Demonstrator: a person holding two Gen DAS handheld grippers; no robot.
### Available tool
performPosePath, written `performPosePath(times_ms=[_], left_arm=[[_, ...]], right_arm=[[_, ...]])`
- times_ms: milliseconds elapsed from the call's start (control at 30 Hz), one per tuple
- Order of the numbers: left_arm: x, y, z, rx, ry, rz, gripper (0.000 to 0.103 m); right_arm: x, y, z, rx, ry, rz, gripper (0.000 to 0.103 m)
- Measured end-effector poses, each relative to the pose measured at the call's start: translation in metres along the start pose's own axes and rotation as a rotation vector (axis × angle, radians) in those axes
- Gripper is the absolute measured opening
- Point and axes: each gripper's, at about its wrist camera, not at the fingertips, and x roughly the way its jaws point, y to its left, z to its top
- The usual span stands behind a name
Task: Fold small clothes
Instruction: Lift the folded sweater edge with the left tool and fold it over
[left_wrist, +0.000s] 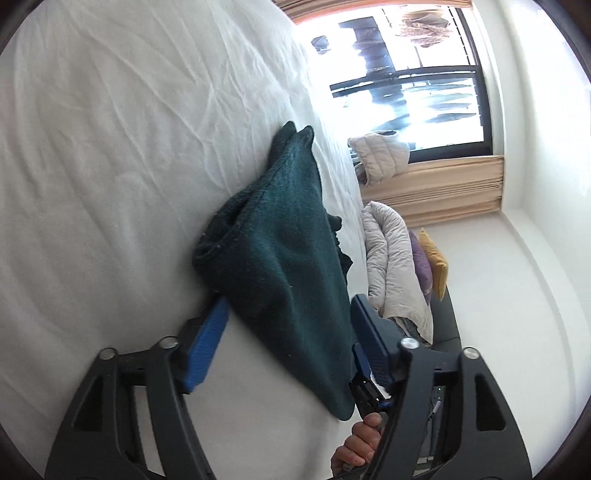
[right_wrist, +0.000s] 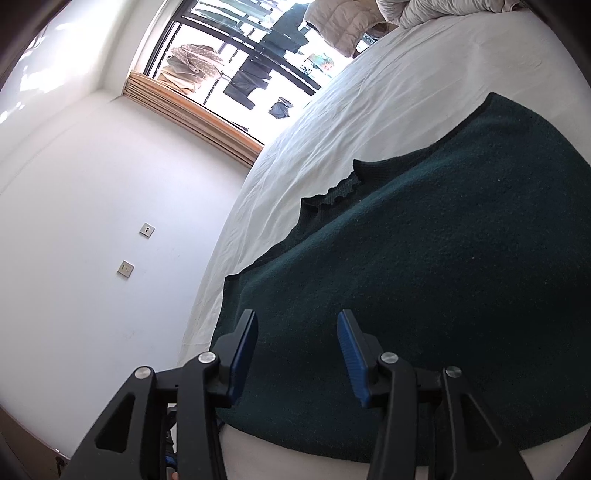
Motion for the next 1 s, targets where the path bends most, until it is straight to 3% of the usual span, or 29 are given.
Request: performPosePath(times_ms=[67,267,533,767,900,933,1000], left_arm=[[0.004,-0.007,0.001,0.048,0.004,0.016,0.075],[0.015,-0.003,0.005,0.019,-0.012,0.017,0.075],[0.003,0.013,-0.001,-0.186,-0.052,0.019,0.073],[0.018,0.007,0.006,-0.084,-0.119,0.016,0.073],[0.030,0.008,0.024,-0.137,-0.129,-0.033,0.072],[0.032,0.007,0.028,-0.136,-0.119,-0.033,0.067],[0.035,0.005,0.034,-0.121,-0.086,-0.046,0.047]], right_arm=[[0.002,-0.002,-0.001,0.003,0.002,-0.009,0.049],[0.007,-0.001,-0.003,0.006,0.013,-0.006,0.049],[0.012,0.001,-0.004,0.004,0.024,0.000,0.049],[0.014,-0.001,-0.009,0.022,0.032,0.003,0.049],[0.014,0.004,-0.005,0.001,0.035,0.001,0.049],[0.016,0.005,-0.003,0.000,0.039,-0.002,0.049],[0.022,0.007,0.003,-0.013,0.052,-0.009,0.049]])
